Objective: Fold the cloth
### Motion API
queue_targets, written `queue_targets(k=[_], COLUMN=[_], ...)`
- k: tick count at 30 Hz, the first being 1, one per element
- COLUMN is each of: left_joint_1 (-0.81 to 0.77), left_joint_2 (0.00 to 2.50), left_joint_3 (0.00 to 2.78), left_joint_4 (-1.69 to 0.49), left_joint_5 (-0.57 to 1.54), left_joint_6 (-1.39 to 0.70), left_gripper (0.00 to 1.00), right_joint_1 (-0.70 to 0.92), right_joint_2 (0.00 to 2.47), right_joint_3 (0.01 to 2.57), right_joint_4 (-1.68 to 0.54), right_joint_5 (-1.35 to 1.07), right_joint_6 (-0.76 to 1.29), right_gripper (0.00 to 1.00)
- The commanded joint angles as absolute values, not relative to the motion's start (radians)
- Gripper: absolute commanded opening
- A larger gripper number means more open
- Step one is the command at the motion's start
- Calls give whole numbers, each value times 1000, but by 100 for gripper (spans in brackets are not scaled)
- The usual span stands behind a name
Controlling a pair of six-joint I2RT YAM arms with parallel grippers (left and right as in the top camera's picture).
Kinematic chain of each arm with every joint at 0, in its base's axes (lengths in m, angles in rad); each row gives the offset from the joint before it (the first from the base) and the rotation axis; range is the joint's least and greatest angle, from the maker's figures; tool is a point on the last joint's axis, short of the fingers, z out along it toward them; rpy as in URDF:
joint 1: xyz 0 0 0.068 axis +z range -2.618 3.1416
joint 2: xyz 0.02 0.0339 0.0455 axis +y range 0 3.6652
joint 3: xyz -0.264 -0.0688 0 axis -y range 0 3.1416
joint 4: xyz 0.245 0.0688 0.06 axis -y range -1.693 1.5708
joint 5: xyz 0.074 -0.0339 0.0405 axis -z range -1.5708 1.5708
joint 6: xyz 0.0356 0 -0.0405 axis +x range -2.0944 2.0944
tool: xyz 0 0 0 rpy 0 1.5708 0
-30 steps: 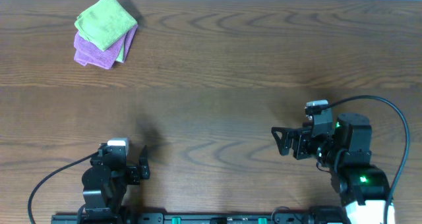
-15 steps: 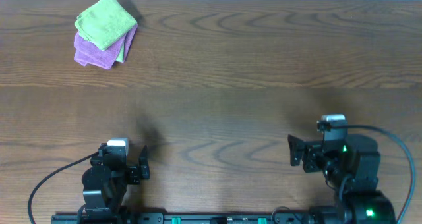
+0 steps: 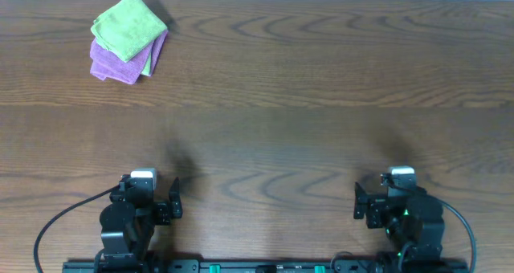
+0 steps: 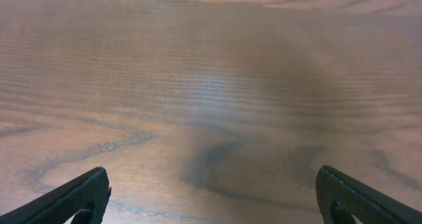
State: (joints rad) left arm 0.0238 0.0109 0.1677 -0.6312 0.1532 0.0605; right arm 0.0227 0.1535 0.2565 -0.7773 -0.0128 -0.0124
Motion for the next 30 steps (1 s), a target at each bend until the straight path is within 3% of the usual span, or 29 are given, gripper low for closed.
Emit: queue_targets(k=[1, 30], left_joint_1=[20, 20], left_joint_2=[4, 4], left_joint_3=[161, 161], left_joint_4=[-632, -632], left_joint_5=[147, 147], left_joint_6=[75, 75], left_gripper=[95, 95], right_joint_1=[20, 21], right_joint_2=[114, 20], right_joint_3=[229, 169], right_joint_4=[-775, -773], right_joint_5=[21, 72], right_joint_6=[55, 118], right_gripper=[99, 99])
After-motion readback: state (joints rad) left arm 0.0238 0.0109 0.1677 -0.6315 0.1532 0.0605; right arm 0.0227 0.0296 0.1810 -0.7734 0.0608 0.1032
